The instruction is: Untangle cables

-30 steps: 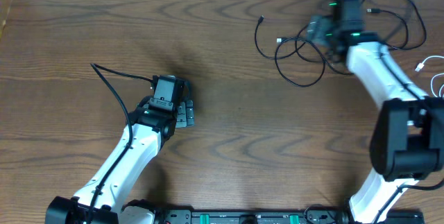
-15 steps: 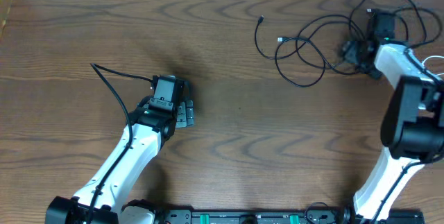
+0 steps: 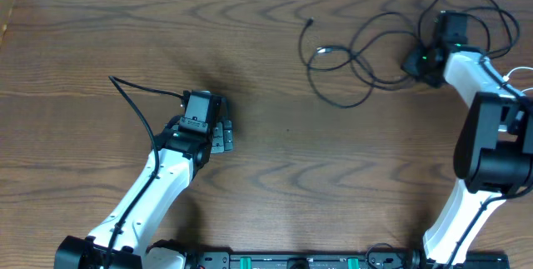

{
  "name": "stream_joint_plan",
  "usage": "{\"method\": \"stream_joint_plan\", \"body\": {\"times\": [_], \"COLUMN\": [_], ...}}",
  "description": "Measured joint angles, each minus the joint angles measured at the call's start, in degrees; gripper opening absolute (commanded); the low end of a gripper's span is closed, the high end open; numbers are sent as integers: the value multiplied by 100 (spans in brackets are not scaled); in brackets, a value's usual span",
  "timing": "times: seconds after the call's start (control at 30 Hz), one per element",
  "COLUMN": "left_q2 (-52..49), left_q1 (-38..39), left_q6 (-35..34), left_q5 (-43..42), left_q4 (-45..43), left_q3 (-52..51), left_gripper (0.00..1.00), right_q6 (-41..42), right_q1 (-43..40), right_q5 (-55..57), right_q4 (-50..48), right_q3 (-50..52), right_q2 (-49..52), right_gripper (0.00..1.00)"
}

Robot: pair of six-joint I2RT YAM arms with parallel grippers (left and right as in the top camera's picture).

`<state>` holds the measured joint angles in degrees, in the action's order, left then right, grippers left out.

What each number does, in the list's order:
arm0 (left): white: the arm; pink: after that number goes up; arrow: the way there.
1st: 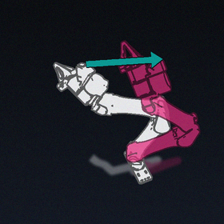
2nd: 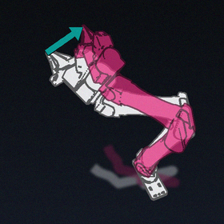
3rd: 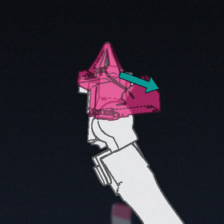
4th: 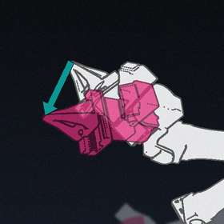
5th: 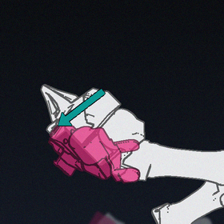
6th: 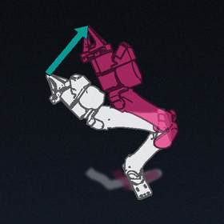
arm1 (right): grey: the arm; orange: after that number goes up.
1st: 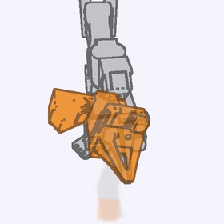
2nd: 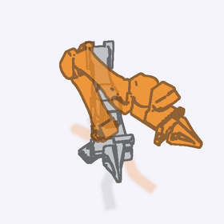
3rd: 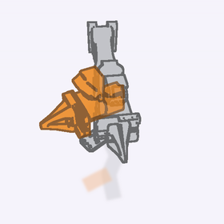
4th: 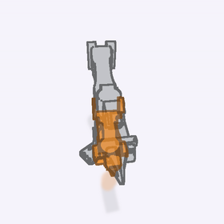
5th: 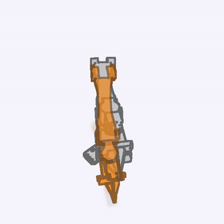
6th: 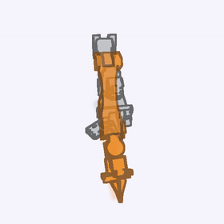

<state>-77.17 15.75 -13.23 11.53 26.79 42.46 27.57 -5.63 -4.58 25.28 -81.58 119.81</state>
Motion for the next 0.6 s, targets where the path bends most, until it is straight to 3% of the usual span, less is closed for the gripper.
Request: {"method": "stream_joint_plan", "body": {"times": [0.3, 0.37, 0.4, 0.47, 0.57, 0.6], "left_q2": [0, 0, 0, 0, 0, 0], "left_q1": [0, 0, 0, 0, 0, 0], "left_q6": [0, 0, 2, 0, 0, 0], "left_q5": [0, 0, 0, 0, 0, 0], "left_q4": [2, 0, 2, 0, 0, 0], "left_q3": [0, 0, 0, 0, 0, 0], "left_gripper": [97, 97, 97, 97, 97, 97], "right_q6": [-109, -109, -116, -166, -339, -422], "right_q1": [761, 748, 721, 649, 522, 483], "right_q5": [247, 525, 649, 822, 977, 1005], "right_q4": [-201, -271, -341, -531, -761, -754], "right_q3": [0, 0, 0, 0, 0, 0], "right_q2": [-258, -258, -256, -256, -256, -256], "right_gripper": [1, 7, 13, 56, 99, 99]}}
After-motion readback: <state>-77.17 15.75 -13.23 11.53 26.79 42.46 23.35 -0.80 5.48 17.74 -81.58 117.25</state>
